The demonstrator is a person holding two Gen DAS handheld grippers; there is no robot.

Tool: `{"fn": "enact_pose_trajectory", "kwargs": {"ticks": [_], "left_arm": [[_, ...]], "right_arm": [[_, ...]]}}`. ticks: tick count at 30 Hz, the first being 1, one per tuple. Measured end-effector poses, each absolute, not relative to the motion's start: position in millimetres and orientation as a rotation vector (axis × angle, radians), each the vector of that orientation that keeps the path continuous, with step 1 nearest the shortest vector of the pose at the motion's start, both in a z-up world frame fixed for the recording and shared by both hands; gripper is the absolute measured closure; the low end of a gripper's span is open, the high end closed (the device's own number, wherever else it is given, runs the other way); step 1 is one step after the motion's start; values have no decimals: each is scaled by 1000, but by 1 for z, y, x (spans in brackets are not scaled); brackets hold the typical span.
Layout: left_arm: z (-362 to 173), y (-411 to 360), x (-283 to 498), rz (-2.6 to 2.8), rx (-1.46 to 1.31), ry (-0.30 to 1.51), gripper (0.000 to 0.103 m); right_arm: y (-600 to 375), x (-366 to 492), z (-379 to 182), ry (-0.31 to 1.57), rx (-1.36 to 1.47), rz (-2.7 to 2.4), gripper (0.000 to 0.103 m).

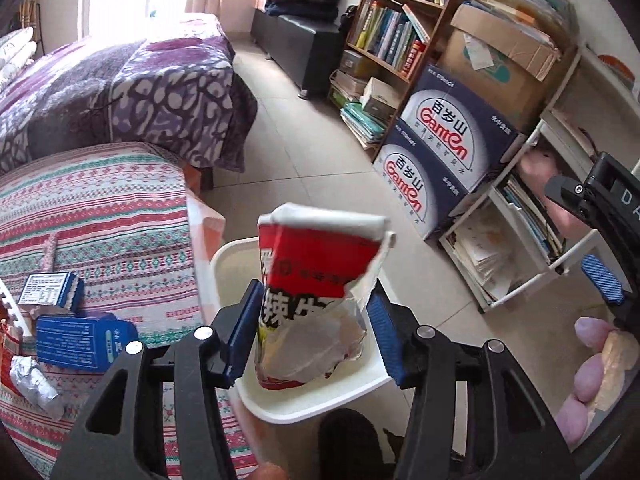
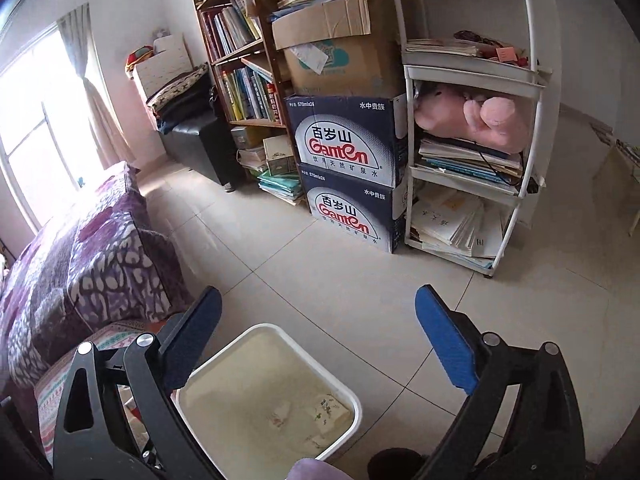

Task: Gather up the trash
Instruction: 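Open left tool over the bin to drop the red noodle cup, then grasp red snack cup with left tool while right tool grasps crumpled paper ball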

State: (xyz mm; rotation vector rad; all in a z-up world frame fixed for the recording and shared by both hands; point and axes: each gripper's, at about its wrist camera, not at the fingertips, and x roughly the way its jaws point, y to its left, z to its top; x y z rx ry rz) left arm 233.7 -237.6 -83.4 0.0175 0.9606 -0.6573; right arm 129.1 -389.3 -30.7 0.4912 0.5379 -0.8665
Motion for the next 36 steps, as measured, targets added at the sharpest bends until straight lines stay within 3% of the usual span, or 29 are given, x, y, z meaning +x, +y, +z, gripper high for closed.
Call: {"fn": "enact_pose_trajectory", "kwargs": {"ticks": [2, 14, 26, 36], "left_arm": [[-81, -243, 235, -682, 19, 960, 30], [-92, -177, 252, -423, 140, 914, 19], [-120, -53, 298, -97, 229, 1073, 18], [-178, 64, 344, 67, 161, 1291, 18]], "right_arm": [[-389, 129, -30, 534, 490, -869, 8], [-339, 162, -37, 594, 355, -799, 7], [-255, 210, -65, 754, 256, -602, 7], [-158, 247, -109, 940, 84, -296, 7]]}}
